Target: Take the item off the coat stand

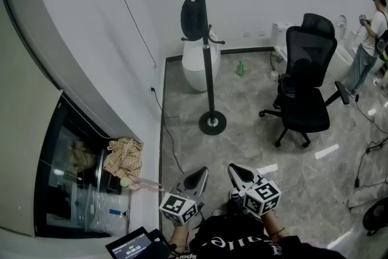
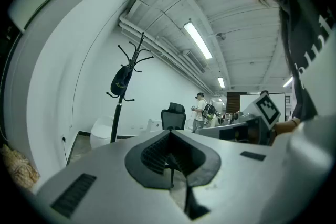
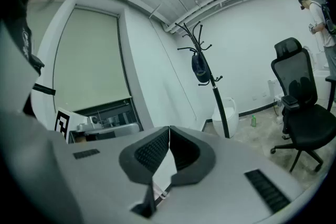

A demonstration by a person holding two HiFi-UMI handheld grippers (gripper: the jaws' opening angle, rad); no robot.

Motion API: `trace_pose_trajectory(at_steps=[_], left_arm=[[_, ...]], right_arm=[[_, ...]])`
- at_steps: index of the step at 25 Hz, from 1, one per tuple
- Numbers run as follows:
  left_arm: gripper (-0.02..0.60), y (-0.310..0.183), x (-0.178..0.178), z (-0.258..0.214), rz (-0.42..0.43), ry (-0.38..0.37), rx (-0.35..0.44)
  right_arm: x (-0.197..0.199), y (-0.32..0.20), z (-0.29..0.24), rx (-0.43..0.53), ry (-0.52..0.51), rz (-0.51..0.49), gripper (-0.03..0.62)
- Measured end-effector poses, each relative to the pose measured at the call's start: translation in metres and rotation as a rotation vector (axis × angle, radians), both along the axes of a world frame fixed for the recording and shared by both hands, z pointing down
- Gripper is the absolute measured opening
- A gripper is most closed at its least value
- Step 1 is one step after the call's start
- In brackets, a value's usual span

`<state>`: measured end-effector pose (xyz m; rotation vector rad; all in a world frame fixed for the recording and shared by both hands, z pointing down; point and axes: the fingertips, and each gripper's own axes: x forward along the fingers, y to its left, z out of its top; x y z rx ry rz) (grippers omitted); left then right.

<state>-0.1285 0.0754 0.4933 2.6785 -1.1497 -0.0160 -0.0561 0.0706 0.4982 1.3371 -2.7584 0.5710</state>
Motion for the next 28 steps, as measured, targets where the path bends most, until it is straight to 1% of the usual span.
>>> trace_pose_trajectory(at_steps=[4,8,12,14,16,20,24,28], left_arm=[[0.005,-0.017,0.002,-0.004,-0.026,0.004,-0.014],[0.005,-0.042,0.005,0.005,-0.040,-0.007,-0.018],[0.005,-0.078,0.007,-0.014,-0.085,0.050,-0.024],[0.005,-0.101,0.010,-0.017,-0.098,0.058,-0.025],[0.006,-0.128,0.017,-0.019,-0.115,0.052,-0.013],[0.006,-0.180,0.035,-0.028,-0.148,0.052,0.013],[0.006,-0.221,0.056,-0.036,-0.166,0.030,0.030],[0.012,-0.253,0.073,-0.039,-0.180,-0.001,0.043]], right_arm=[[0.004,-0.015,0.003,-0.006,0.011,-0.009,0.017],[0.009,-0.040,0.003,-0.011,0.006,-0.022,0.017],[0.011,-0.079,0.007,-0.006,-0.003,-0.060,0.017],[0.015,-0.103,0.005,0.001,-0.009,-0.073,0.017],[0.023,-0.128,0.000,0.019,0.004,-0.091,0.017],[0.042,-0.179,-0.009,0.072,0.070,-0.125,0.017],[0.059,-0.227,-0.019,0.095,0.060,-0.154,0.017],[0.067,-0.261,-0.023,0.110,0.046,-0.195,0.017]])
